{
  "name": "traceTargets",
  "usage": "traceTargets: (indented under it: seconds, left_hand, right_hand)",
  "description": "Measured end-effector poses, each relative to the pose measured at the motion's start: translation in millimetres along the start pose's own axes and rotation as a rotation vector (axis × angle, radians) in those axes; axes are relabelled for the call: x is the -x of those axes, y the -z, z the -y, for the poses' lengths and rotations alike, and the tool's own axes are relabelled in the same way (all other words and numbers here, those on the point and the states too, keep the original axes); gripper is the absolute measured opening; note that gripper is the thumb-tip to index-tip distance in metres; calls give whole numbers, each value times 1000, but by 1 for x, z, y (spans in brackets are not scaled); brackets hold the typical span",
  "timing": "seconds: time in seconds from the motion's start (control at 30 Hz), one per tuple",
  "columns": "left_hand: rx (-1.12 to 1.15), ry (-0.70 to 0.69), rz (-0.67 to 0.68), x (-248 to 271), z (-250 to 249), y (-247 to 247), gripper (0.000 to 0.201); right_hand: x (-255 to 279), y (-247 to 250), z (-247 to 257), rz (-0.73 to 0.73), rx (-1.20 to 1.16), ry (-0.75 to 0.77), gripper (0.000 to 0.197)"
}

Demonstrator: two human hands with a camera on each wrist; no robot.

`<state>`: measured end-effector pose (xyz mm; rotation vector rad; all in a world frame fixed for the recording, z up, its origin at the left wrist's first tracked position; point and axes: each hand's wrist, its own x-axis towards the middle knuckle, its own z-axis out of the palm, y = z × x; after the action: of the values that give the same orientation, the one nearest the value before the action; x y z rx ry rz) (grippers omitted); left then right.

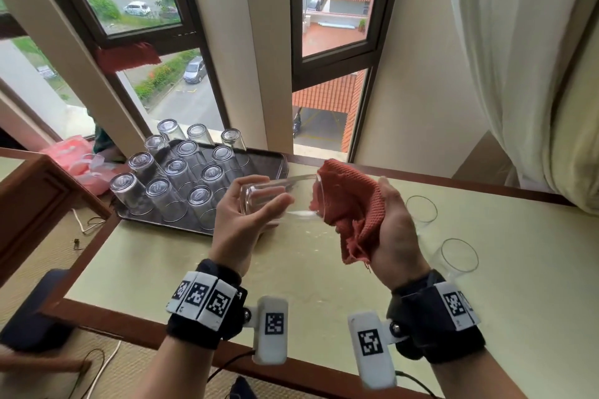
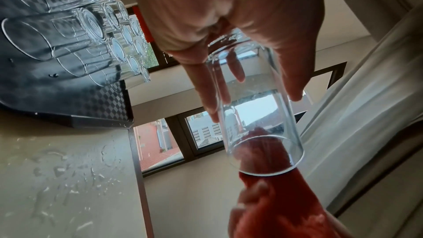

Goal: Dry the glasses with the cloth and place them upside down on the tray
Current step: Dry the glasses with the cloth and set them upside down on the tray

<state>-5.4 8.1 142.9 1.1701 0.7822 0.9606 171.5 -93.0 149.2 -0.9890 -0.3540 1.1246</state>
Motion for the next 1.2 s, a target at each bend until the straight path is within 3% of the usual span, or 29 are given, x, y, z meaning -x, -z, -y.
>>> traceTargets:
  seconds: [0.13,0.33,0.5,0.6,0.7,0.87,0.97,1.1,1.2]
  left_hand:
    - [37,22,-34,5,-2,-6,94]
    - [125,33,-105,14,-3,-23,90]
    - [140,25,-174,14,-2,-22,78]
    - [115,29,-159,12,1,-20,69]
    - [103,18,-158,14,5,-20,65]
    - [133,11,-151,14,7,-21,64]
    - [130,9,-111,14,3,-19,76]
    - [136,34,-109,15,5,-17,86]
    - [128,52,-101,15,5,-19,88]
  right_hand:
    - [4,-9,4,32,-54,72,30]
    - [11,-25,-7,42,347,394,25]
    - [8,-24,-19,67,583,523,33]
    - [11,-19,-26,107,836,507,40]
    - [15,-11,-25,166,944,427,49]
    - [14,-11,-16,228,919,466,61]
    - [17,-16,-12,294,870,480,63]
    - [15,-14,-7,332,684,348,54]
    - [19,-13,-1,354,636,348,55]
